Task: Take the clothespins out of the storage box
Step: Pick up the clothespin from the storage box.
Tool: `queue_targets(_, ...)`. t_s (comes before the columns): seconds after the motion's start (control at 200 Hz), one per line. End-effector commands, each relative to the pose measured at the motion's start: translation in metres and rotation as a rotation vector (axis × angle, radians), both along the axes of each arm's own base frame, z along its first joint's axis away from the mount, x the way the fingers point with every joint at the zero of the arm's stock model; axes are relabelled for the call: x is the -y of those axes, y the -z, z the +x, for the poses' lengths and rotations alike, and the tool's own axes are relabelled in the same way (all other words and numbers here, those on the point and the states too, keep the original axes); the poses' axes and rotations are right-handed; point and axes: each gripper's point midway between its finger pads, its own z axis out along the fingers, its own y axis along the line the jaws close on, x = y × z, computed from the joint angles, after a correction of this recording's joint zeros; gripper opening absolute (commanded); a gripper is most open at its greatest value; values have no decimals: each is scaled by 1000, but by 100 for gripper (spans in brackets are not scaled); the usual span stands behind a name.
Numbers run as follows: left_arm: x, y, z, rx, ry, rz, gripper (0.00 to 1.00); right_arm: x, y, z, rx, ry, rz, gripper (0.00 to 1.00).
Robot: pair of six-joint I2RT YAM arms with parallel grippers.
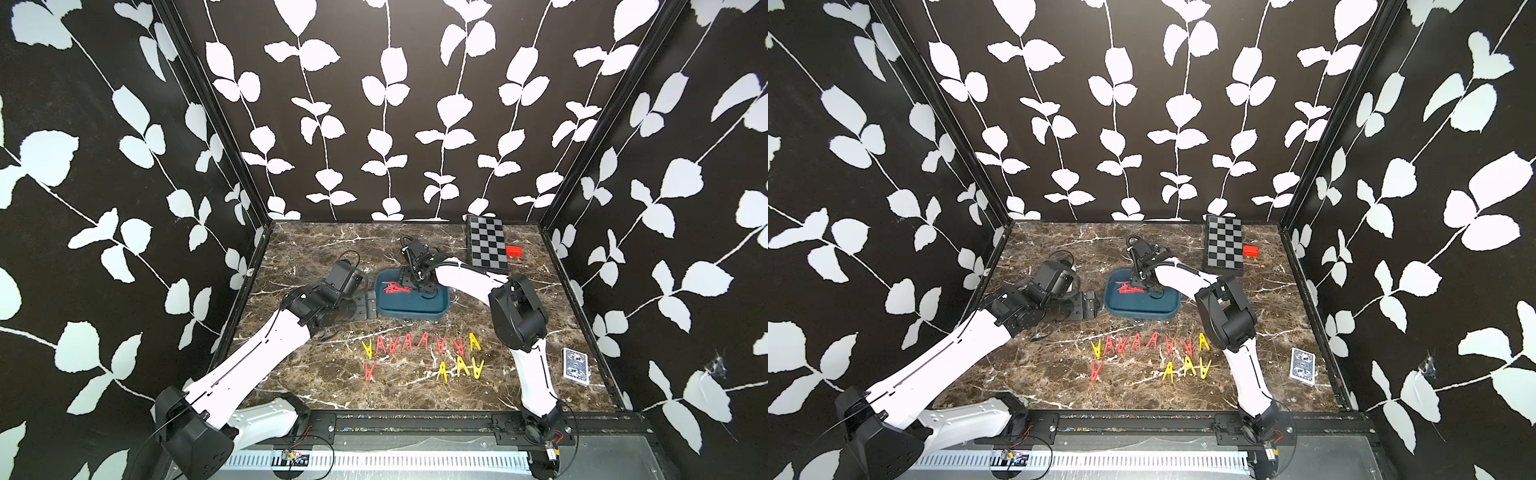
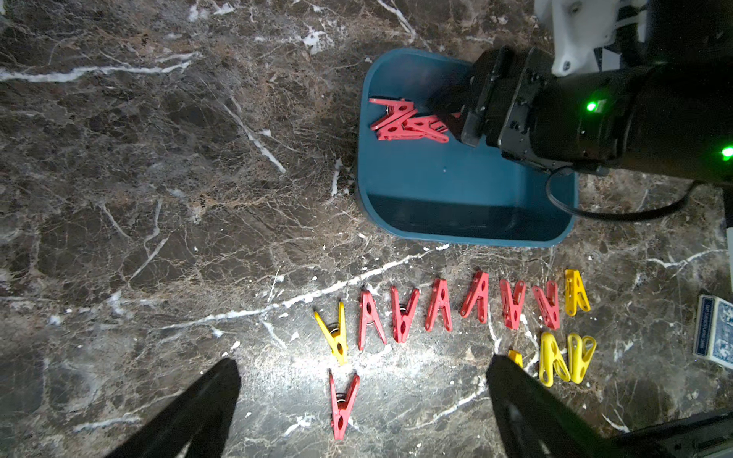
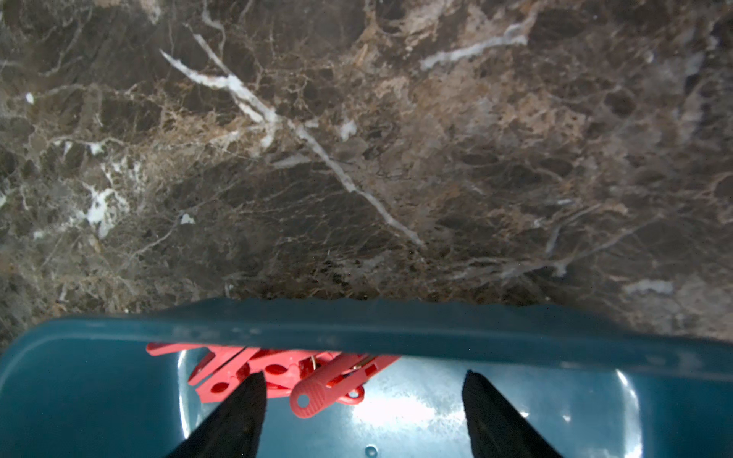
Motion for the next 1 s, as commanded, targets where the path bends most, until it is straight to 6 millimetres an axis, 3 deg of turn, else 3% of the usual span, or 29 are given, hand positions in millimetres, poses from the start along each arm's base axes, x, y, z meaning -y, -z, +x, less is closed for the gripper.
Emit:
queue_targets(0.0,-6,1,-3,-2,-3,6,99,14,7,-5,-13,52,-27,73)
queue_targets(0.305,-3,3,-3,-11,12,-2,99,33,9,-20,-18,78,-50,63)
queue_targets(0.56,-1,4,-3,-14,17,-8,99,33,7,-25,-15,68,-35,57)
queue_targets(0.755,-3,5,-5,-18,18,-10,99,29,16,-23,-38,43,-52,38)
queue_targets(0.995,-8,3,-8,-11,6,-4,99,29,29,-26,-76,12,-84,22)
